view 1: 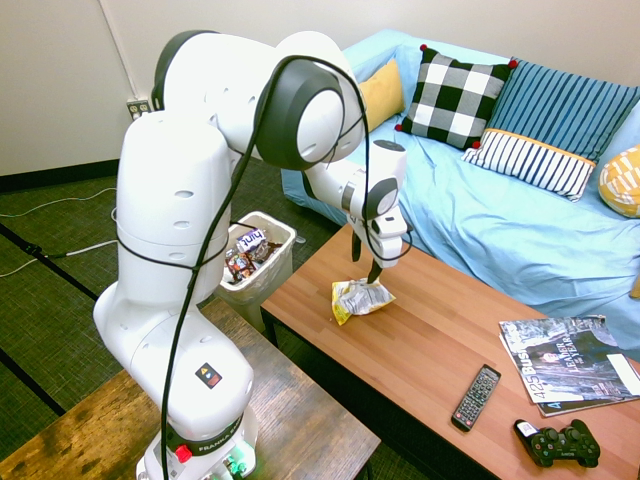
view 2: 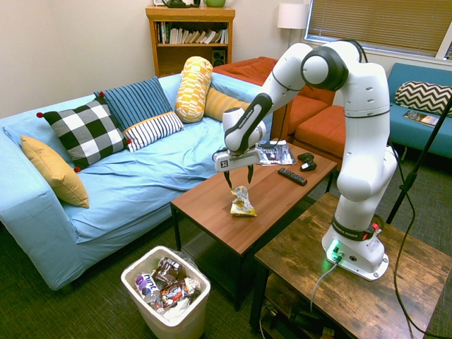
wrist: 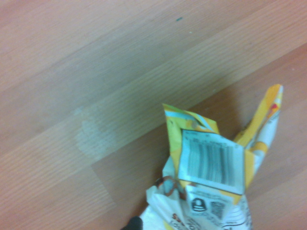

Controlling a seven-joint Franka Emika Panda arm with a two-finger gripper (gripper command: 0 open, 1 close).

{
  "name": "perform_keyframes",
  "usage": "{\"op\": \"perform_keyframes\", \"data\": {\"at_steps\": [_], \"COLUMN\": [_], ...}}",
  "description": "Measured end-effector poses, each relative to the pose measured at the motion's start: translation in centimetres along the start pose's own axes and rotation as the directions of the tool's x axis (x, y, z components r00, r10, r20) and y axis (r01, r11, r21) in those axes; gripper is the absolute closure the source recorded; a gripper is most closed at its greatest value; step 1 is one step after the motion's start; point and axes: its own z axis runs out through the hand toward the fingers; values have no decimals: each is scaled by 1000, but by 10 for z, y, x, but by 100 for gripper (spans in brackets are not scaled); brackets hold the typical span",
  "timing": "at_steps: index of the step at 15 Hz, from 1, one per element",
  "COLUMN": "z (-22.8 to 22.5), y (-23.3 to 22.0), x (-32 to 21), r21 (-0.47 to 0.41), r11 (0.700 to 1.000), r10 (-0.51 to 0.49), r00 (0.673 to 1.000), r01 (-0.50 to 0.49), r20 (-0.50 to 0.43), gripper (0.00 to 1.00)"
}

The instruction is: Throw the chip bag in the trash bin

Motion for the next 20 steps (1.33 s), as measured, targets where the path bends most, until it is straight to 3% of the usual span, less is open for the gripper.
{"op": "perform_keyframes", "data": {"at_steps": [5,6,20], "z": [40,48,60], "y": [-15,-17,-28], "x": [17,21,16], "r21": [-45,-54,-53], "r11": [997,996,995], "r10": [57,63,82], "r00": [998,998,997], "r01": [-58,-64,-81], "r20": [-19,-20,7], "gripper": [0,100,100]}}
